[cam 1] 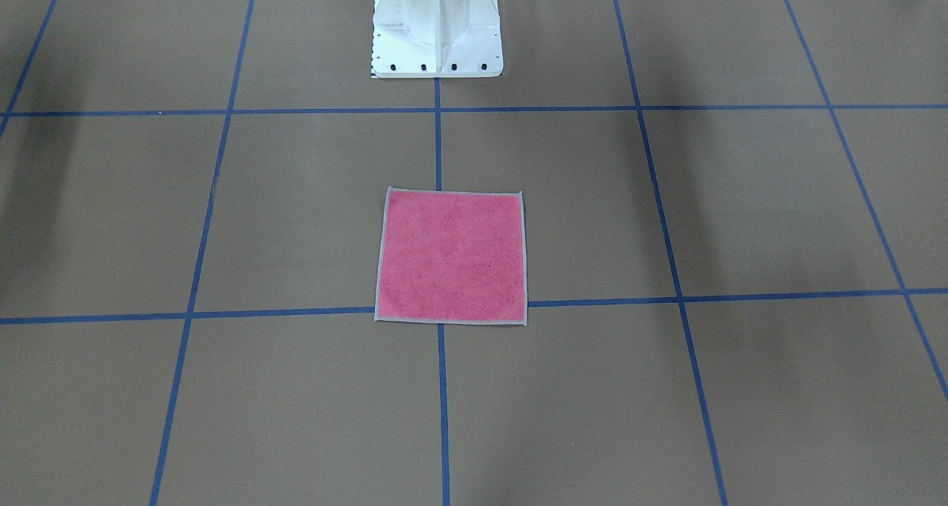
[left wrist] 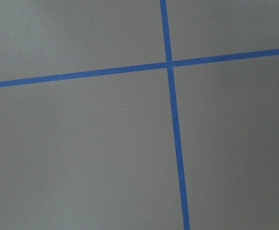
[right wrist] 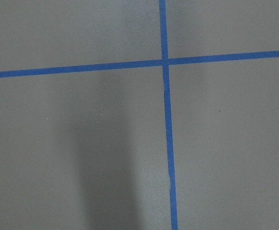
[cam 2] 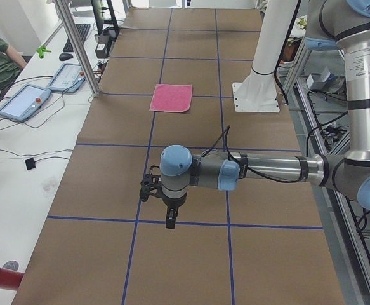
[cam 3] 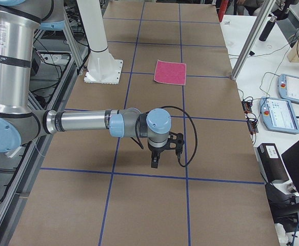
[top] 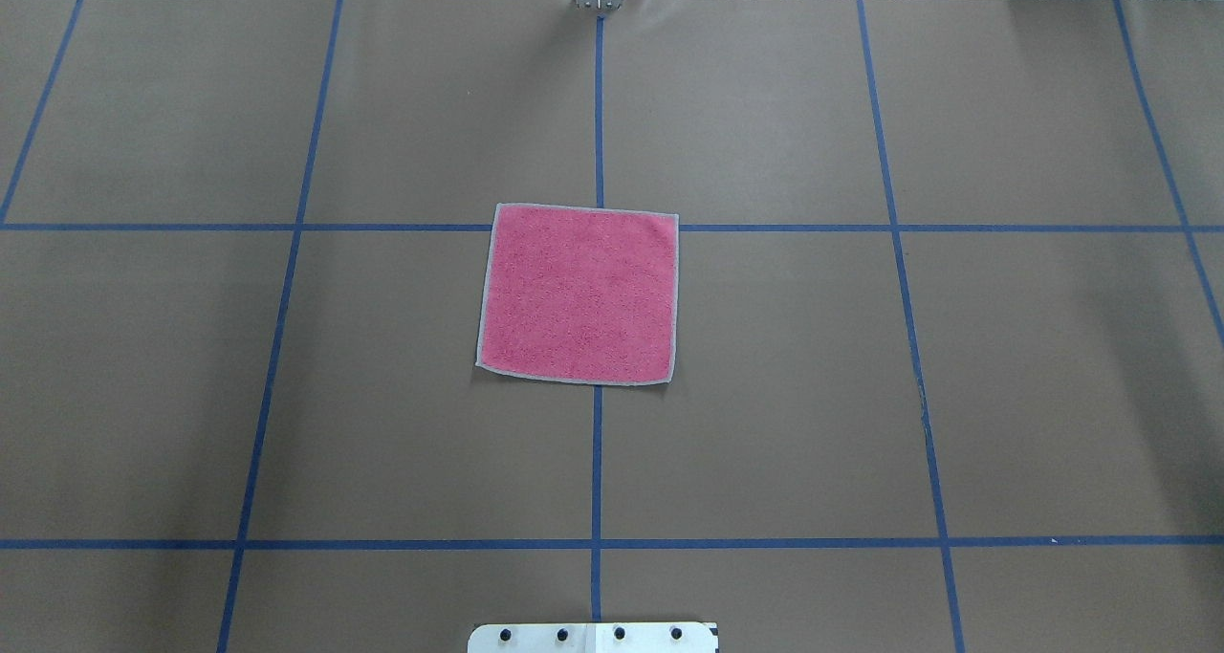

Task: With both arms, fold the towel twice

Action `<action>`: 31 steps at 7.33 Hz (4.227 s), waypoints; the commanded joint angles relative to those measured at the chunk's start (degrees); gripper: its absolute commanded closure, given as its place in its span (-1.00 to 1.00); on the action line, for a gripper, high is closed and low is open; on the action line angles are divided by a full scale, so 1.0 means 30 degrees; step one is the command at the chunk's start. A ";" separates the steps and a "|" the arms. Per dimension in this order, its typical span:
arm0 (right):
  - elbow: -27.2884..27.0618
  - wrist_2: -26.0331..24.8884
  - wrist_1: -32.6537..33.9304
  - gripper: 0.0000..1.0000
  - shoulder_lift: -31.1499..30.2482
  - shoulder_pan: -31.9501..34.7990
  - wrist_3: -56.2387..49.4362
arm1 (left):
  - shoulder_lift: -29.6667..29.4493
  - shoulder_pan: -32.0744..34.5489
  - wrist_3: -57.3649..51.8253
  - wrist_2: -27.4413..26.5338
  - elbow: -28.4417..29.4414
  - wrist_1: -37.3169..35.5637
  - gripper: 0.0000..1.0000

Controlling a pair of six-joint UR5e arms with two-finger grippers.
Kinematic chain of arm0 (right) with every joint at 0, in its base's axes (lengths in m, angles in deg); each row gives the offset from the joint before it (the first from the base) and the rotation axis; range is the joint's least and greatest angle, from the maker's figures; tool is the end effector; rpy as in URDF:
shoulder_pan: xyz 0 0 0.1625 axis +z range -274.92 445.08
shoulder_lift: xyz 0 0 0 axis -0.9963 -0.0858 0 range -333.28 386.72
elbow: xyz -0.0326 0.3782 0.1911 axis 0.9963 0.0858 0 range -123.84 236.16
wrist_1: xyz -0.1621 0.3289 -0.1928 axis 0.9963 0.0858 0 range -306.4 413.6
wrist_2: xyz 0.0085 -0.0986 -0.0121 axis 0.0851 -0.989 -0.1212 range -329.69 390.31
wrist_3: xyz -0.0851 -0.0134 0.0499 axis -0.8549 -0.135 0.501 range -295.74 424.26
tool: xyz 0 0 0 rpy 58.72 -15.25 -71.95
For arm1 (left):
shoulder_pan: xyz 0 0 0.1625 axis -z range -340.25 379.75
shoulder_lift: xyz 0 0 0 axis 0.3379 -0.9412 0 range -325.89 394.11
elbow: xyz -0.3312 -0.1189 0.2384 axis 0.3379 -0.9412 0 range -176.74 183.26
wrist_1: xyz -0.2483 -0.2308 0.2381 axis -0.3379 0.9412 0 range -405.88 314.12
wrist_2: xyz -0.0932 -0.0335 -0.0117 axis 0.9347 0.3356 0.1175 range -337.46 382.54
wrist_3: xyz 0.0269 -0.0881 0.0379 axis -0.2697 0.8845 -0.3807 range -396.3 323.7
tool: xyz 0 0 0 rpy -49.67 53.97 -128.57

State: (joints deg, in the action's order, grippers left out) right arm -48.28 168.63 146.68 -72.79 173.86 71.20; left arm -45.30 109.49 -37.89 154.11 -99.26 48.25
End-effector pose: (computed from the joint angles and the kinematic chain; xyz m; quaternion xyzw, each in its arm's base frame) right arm 0.0500 -0.4235 0.6109 -0.0144 -0.4093 0.0390 0.9115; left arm -0.0653 -0.4212 0.6306 0.0535 0.3538 0.0337 0.9332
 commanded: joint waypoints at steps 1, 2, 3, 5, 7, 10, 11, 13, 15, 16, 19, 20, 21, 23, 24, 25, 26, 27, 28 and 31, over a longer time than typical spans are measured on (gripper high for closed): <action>-0.0019 0.0008 -0.0029 -1.00 -0.0082 -0.0031 -0.0087 | 0.0016 -0.0031 0.0000 0.0001 0.0011 0.0000 -0.99; 0.0039 0.0008 -0.0029 -1.00 -0.0083 -0.0031 -0.0088 | 0.0017 -0.0002 0.0000 0.0001 0.0011 0.0000 -0.99; 0.0039 0.0008 -0.0029 -1.00 -0.0083 -0.0031 -0.0088 | 0.0017 -0.0002 0.0000 0.0088 0.0011 0.0000 -0.99; 0.0039 -0.0021 -0.0029 -1.00 0.0062 -0.0031 -0.0059 | -0.0186 -0.0002 0.0000 0.0090 0.0040 -0.0029 -0.99; 0.0359 -0.0079 0.0522 -1.00 0.1403 -0.0438 0.0495 | -0.2079 -0.0294 0.0087 -0.0057 0.0854 -0.0088 -0.99; 0.0712 -0.0138 0.3424 -1.00 0.5881 -0.2104 0.3151 | -0.5306 -0.1168 0.0030 -0.0643 0.2004 -0.0176 -0.99; 0.0742 -0.0225 0.3370 -1.00 0.6793 -0.2720 0.4614 | -0.5837 -0.2015 0.0812 -0.0672 0.1743 -0.0031 -1.00; 0.0655 -0.0169 0.3223 -1.00 0.8586 -0.3514 0.5887 | -0.8551 -0.4647 0.6125 -0.0585 0.1332 0.0000 -1.00; 0.0772 -0.0021 0.1216 -1.00 0.8560 -0.5559 0.7165 | -1.0843 -0.8007 1.2006 -0.0642 0.1620 0.0523 -1.00; 0.1439 -0.0311 -0.1206 -1.00 0.8560 -0.6728 0.7873 | -1.2245 -0.9479 1.6594 -0.0643 0.2580 0.1397 -1.00; 0.2352 -0.0431 -0.8000 -1.00 0.8560 -0.8232 1.5884 | -1.2581 -1.3668 2.6044 -0.3241 0.3290 0.7217 -1.00; 0.2325 -0.0460 -0.9825 -1.00 0.8676 -0.9249 1.8692 | -1.2610 -1.4379 2.7843 -0.3686 0.3322 0.8106 -1.00; 0.2237 -0.0837 -1.0192 -1.00 0.9315 -1.0333 2.0634 | -1.2639 -1.4764 2.9224 -0.3690 0.3148 0.8144 -1.00; 0.1450 -0.4047 -1.0660 -1.00 0.9789 -1.3432 2.4070 | -1.2756 -1.6311 3.1017 -0.4387 0.3029 0.8641 -1.00; 0.1503 -0.4876 -1.1766 -1.00 0.9790 -1.4580 2.5184 | -1.2844 -1.7364 3.1924 -0.5292 0.3029 0.9165 -1.00; 0.1620 -0.5638 -1.2705 -1.00 0.9790 -1.5549 2.6500 | -1.3135 -1.7839 3.2426 -0.5417 0.3116 0.9344 -1.00; 0.1737 -0.6284 -1.3005 -1.00 1.0080 -1.6429 2.6948 | -1.3109 -1.8163 3.2431 -0.5796 0.3291 0.9375 -1.00; 0.1825 -0.6377 -1.3008 -1.00 1.0112 -1.6872 2.6953 | -1.3108 -1.8427 3.2431 -0.5915 0.3380 0.9404 -0.99; 0.1826 -0.6378 -1.3008 -1.00 1.0171 -1.7167 2.7098 | -1.3108 -1.8488 3.2431 -0.5917 0.3497 0.9433 -0.98; 0.1942 -0.6408 -1.3008 -1.00 1.0522 -1.7843 2.7832 | -1.3108 -1.9042 3.2431 -0.5917 0.3702 0.9463 -0.76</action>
State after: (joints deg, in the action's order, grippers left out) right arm -42.72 149.40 107.66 -41.62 120.99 154.36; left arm -84.57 53.29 59.34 136.37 -88.39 76.62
